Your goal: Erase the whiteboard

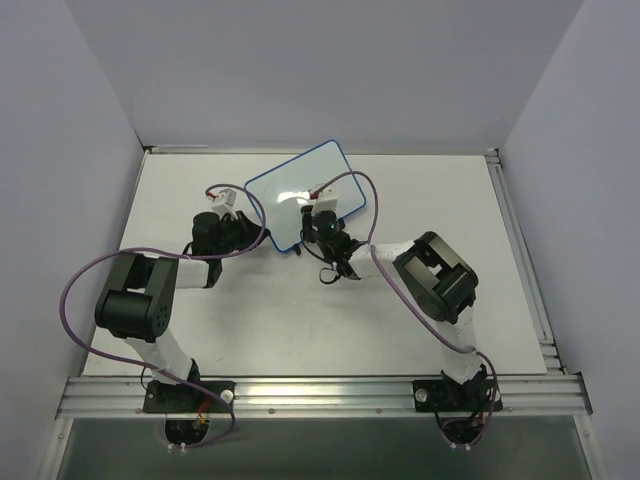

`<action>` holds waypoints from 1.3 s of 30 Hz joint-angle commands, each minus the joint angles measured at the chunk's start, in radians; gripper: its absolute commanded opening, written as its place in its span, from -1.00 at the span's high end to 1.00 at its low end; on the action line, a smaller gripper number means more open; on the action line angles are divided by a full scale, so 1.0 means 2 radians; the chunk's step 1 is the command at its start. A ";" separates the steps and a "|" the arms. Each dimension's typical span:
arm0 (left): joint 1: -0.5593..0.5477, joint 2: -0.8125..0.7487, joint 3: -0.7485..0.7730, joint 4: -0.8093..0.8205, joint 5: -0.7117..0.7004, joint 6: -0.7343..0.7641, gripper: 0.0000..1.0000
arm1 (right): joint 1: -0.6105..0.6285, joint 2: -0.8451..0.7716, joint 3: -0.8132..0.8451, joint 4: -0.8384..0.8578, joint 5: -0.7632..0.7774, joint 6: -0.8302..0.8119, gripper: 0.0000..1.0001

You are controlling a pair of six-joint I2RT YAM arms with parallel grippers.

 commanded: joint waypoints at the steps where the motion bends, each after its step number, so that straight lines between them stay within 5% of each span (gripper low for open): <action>1: -0.005 -0.004 0.010 -0.001 0.015 0.017 0.95 | -0.044 0.004 -0.014 -0.055 0.033 -0.021 0.90; 9: -0.006 -0.002 0.010 -0.001 0.015 0.016 0.95 | -0.051 0.024 0.039 -0.083 0.019 -0.042 0.89; 24: -0.006 -0.001 0.010 -0.001 0.014 0.017 0.95 | 0.066 0.072 0.160 -0.125 -0.023 -0.051 0.88; 39: -0.006 -0.007 0.010 -0.001 0.015 0.017 0.95 | 0.002 0.060 0.151 -0.127 -0.017 -0.044 0.88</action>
